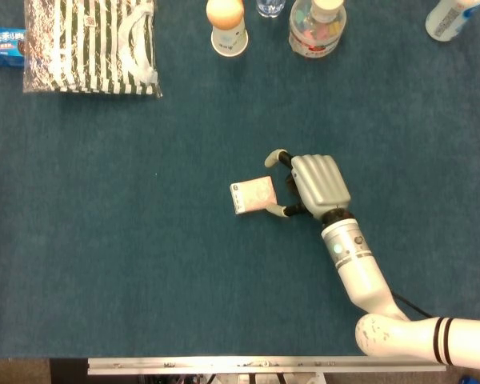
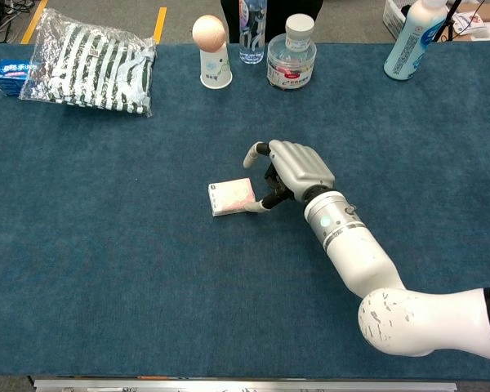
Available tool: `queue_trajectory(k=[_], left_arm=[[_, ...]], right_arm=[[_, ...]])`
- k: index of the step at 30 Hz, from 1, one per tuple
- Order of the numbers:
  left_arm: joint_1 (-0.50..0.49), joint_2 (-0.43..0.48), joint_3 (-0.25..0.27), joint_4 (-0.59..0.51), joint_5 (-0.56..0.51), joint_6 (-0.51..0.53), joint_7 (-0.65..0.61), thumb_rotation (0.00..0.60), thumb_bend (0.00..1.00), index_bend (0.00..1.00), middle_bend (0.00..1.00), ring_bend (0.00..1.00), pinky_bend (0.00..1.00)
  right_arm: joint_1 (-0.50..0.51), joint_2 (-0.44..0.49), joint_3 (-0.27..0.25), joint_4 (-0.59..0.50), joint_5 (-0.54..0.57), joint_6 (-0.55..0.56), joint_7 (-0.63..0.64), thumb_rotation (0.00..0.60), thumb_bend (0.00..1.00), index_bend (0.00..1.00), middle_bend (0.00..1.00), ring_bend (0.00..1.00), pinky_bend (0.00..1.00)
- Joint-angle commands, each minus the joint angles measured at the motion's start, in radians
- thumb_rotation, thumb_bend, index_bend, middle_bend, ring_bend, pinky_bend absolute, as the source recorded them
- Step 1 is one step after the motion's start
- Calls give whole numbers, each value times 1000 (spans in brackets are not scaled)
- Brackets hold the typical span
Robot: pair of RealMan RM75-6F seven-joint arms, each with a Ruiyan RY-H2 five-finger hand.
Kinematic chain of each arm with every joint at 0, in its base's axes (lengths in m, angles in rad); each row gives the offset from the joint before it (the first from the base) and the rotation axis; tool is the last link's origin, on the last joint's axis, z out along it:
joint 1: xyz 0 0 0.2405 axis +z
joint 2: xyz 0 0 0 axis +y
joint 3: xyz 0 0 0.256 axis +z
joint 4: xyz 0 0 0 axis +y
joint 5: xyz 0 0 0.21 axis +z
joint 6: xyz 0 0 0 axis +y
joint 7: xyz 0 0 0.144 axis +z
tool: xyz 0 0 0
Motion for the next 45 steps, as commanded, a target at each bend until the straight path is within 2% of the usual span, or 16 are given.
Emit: queue_trajectory(k=[1, 6, 12, 21, 31, 34, 39, 45], left_arm=[[0, 0, 0, 0, 0, 0, 0, 600, 5, 614, 580, 389, 496], [0, 0, -1, 0, -1, 1, 0, 600, 5, 613, 580, 389, 496], [0, -1, 0, 0, -1, -1, 1, 600, 5, 614, 580, 388, 496], [0, 0, 0, 0, 0, 0, -1, 600, 5, 614, 580, 388, 497], [-1, -1, 1, 0, 0, -3, 2, 600, 5, 613, 580, 389, 496], [-1, -2, 2, -1, 0, -5, 2, 600, 5, 613, 580, 389, 496], [-2, -2, 2, -1, -1, -7, 0, 600, 5, 612, 580, 389, 497], [-4, -5, 4, 1, -3, -13, 4, 600, 5, 611, 580, 388, 496]], right_arm=[[0, 5, 5, -10, 18, -12, 0, 600, 0, 398, 1000, 1000, 1000], [4, 13, 10, -22, 44, -21, -9, 600, 0, 486, 1000, 1000, 1000], [7, 14, 10, -25, 56, -21, -12, 600, 0, 540, 1000, 1000, 1000], [10, 25, -2, -31, 35, -22, 14, 600, 0, 555, 1000, 1000, 1000], [-6, 63, -45, -81, -80, 24, 64, 600, 0, 387, 1000, 1000, 1000], [-18, 99, -76, -117, -136, 59, 46, 600, 0, 341, 1000, 1000, 1000], [-35, 199, -136, -199, -227, 99, -7, 600, 0, 311, 993, 991, 1000], [-58, 365, -198, -307, -326, 144, -84, 600, 0, 278, 844, 863, 1000]])
